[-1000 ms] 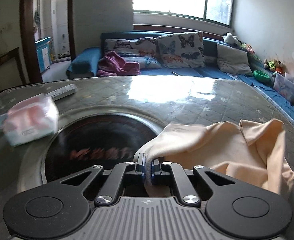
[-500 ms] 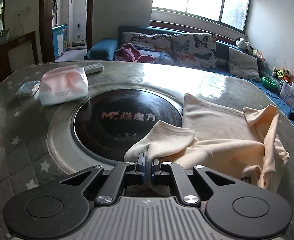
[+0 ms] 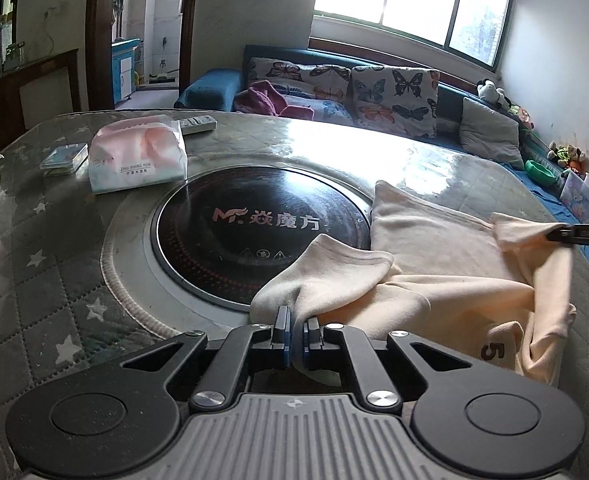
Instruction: Fold clothes
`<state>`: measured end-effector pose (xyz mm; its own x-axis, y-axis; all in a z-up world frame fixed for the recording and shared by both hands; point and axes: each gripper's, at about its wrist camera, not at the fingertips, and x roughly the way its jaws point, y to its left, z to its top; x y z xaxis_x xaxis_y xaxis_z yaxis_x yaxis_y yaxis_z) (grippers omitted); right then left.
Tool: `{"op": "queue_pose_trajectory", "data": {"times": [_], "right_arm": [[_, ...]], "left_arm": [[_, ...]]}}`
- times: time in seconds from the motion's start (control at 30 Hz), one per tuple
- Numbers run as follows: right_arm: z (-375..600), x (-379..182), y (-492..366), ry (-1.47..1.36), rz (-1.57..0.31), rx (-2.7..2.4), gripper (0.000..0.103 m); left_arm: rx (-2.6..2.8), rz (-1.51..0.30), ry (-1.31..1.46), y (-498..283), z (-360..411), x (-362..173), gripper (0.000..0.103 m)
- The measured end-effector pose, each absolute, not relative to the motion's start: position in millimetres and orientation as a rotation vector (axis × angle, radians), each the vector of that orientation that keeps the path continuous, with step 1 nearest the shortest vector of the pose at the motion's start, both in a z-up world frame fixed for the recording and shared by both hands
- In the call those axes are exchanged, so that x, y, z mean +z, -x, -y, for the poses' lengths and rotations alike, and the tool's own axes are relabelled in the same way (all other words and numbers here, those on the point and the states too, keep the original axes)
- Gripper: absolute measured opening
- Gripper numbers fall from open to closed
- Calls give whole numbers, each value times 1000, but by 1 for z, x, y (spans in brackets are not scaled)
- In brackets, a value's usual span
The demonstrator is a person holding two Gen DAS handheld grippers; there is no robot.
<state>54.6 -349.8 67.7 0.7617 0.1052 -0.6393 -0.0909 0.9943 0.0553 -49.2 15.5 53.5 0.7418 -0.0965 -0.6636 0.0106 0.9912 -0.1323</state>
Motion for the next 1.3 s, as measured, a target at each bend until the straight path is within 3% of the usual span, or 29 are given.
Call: {"op": "queue_pose_trajectory", "data": {"times": [0.37,0.6,0.73,0.87,0.97,1.1,1.3], "right_arm": [[415,111,60,-40,-520,-98,5],[450,81,121,-167,-558,-249,7],[470,52,139,-207,-627,-349,18],[490,43,147,-243,-640,-420,43],[494,42,156,-255,-632,-416,46],[481,43,151,-181,-643,-376,57],[459,36,129,-64,-684,-335,63]], "left_arm": [[-62,-736,141,81,-25,53,6],[-39,-750,127,93,-32,49,6],[-28,-762,113,96,-35,46,6],[-5,-760,105,97,-41,48,6],[-6,-753,102,99,-46,52,7],[-54,-727,68,104,-37,61,8],[-173,-714,32,99,-3,69,9]]}}
